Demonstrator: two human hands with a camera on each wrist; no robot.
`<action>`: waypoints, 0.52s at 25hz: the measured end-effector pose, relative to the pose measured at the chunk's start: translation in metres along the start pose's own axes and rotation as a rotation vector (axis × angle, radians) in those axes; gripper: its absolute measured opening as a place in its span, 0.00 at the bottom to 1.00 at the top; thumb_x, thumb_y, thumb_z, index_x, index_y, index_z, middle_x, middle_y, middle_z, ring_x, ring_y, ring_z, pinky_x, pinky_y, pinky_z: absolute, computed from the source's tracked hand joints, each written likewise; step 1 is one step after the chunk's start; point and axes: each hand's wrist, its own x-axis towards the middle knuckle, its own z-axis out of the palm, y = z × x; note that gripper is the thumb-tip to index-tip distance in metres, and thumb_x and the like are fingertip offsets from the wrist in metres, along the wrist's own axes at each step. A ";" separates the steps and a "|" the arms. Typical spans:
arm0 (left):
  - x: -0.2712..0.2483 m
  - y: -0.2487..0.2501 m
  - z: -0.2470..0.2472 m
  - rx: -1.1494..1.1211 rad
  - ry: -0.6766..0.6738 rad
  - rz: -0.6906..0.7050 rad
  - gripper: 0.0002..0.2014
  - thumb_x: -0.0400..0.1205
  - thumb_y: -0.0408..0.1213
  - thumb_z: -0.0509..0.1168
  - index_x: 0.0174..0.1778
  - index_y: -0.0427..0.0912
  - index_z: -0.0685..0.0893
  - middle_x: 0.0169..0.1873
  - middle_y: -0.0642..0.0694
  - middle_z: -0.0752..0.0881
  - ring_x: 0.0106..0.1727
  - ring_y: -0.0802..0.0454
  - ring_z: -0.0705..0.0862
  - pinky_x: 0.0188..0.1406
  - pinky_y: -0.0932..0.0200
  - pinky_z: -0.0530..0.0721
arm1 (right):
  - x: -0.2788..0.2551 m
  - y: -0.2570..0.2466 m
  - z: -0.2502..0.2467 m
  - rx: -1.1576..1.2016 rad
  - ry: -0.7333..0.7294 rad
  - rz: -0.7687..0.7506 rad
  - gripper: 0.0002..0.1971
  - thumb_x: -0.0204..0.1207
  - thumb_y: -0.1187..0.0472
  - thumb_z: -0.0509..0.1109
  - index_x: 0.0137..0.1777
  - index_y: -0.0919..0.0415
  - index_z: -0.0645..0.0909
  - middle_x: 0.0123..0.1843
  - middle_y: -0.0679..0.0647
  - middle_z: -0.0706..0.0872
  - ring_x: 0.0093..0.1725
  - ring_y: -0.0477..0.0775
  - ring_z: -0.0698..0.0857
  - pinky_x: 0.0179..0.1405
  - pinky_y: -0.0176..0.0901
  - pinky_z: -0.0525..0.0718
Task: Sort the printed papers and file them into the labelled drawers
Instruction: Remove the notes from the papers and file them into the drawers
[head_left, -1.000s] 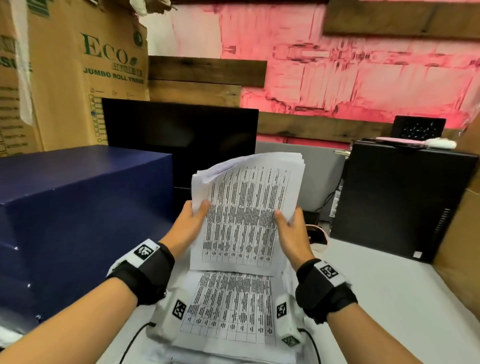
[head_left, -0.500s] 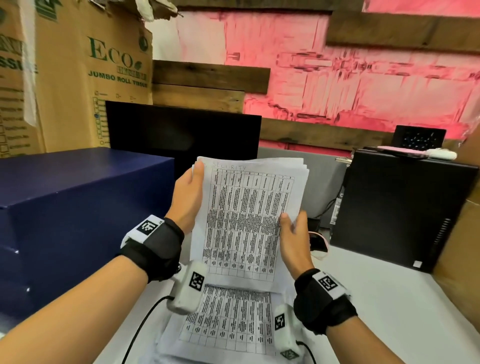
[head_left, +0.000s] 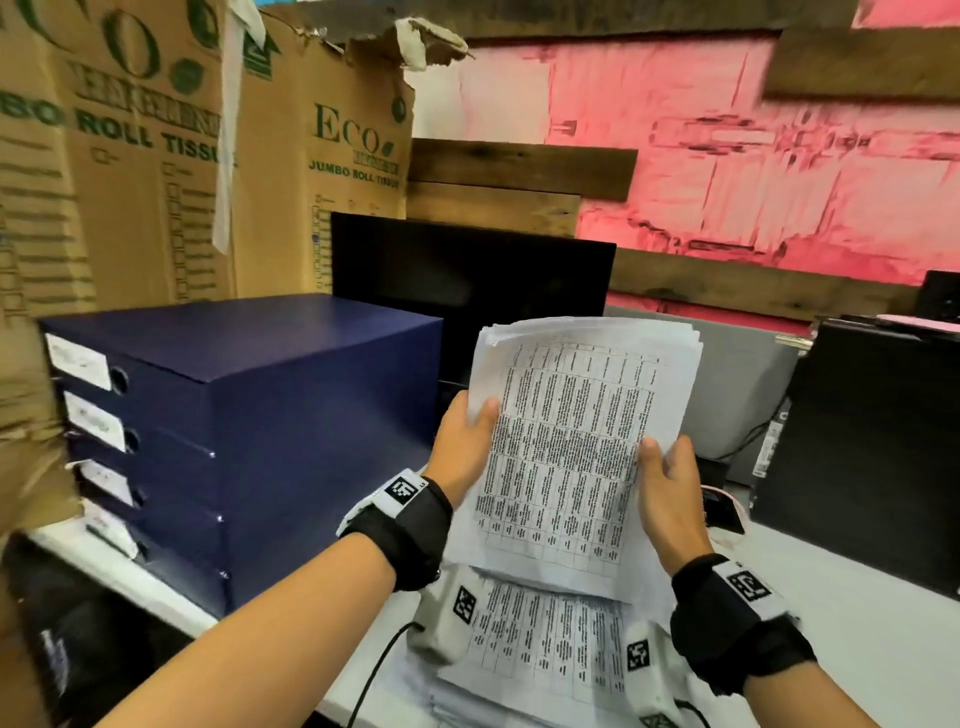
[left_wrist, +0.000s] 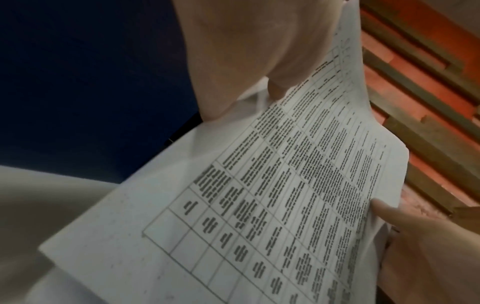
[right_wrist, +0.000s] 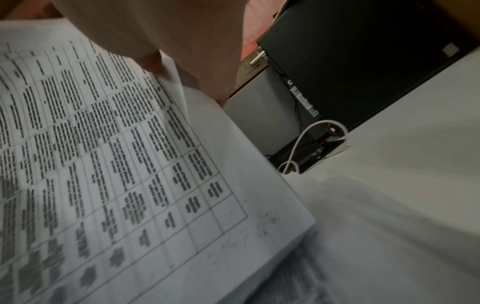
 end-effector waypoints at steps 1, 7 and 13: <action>-0.002 0.010 -0.005 -0.012 0.025 0.014 0.13 0.88 0.42 0.57 0.66 0.44 0.75 0.60 0.48 0.83 0.61 0.52 0.82 0.59 0.57 0.81 | 0.000 -0.005 0.007 0.004 0.019 -0.020 0.13 0.88 0.56 0.54 0.41 0.58 0.61 0.36 0.48 0.63 0.34 0.47 0.64 0.33 0.44 0.66; -0.024 0.036 -0.067 0.099 0.155 0.095 0.09 0.88 0.46 0.56 0.59 0.47 0.73 0.56 0.45 0.84 0.58 0.46 0.83 0.59 0.44 0.84 | -0.016 -0.031 0.069 0.142 0.032 -0.107 0.10 0.88 0.58 0.53 0.46 0.61 0.63 0.35 0.49 0.65 0.33 0.47 0.65 0.33 0.46 0.65; -0.062 0.074 -0.143 0.457 0.206 0.249 0.11 0.89 0.41 0.53 0.56 0.36 0.74 0.50 0.40 0.85 0.49 0.48 0.82 0.48 0.54 0.78 | -0.040 -0.055 0.135 0.282 -0.047 -0.142 0.17 0.88 0.61 0.56 0.36 0.49 0.61 0.35 0.46 0.66 0.32 0.43 0.66 0.35 0.38 0.66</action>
